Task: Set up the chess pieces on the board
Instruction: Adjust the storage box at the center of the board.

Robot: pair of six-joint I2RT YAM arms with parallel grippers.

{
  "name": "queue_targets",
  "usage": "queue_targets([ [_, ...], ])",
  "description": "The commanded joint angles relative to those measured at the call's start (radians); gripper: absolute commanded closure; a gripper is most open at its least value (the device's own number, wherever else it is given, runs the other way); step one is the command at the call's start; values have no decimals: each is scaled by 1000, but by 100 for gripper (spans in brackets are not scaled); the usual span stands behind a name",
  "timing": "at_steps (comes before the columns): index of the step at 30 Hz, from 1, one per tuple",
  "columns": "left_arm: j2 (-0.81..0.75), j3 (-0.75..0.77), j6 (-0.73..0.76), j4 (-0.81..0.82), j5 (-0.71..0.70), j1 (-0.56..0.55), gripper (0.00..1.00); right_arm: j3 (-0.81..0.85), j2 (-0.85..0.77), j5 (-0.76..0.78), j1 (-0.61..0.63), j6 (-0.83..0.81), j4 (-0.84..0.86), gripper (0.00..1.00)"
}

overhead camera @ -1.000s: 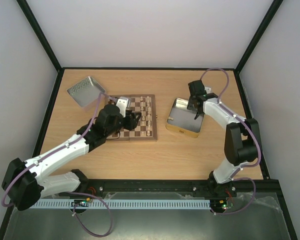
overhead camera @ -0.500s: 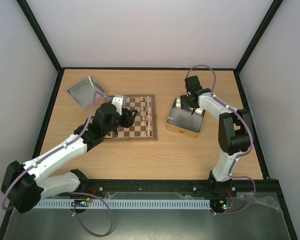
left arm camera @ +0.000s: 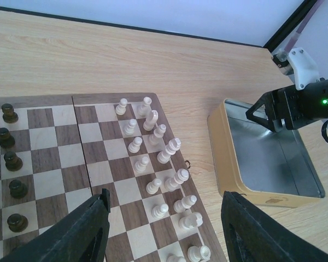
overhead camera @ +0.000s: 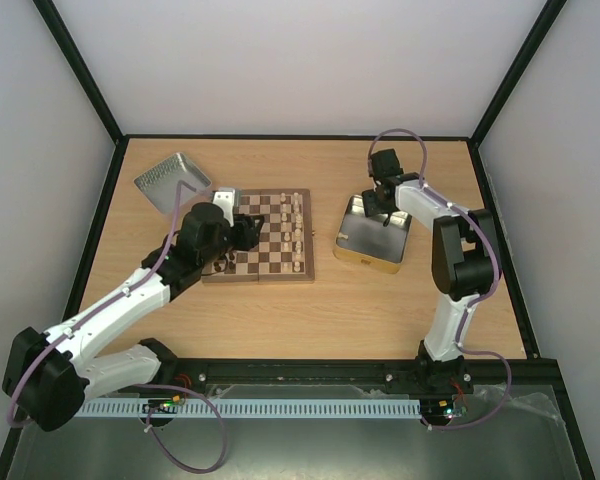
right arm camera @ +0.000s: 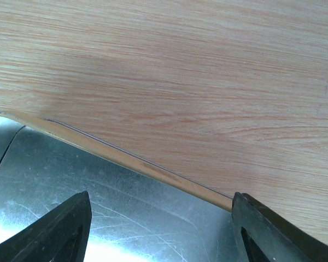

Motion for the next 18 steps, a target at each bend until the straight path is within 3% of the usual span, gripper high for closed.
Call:
queue_targets([
  [1, -27, -21, -5, 1, 14, 12, 41, 36, 20, 41, -5, -16, -28, 32],
  [18, -27, -27, -14, 11, 27, 20, 41, 56, 26, -6, -7, -33, -78, 27],
])
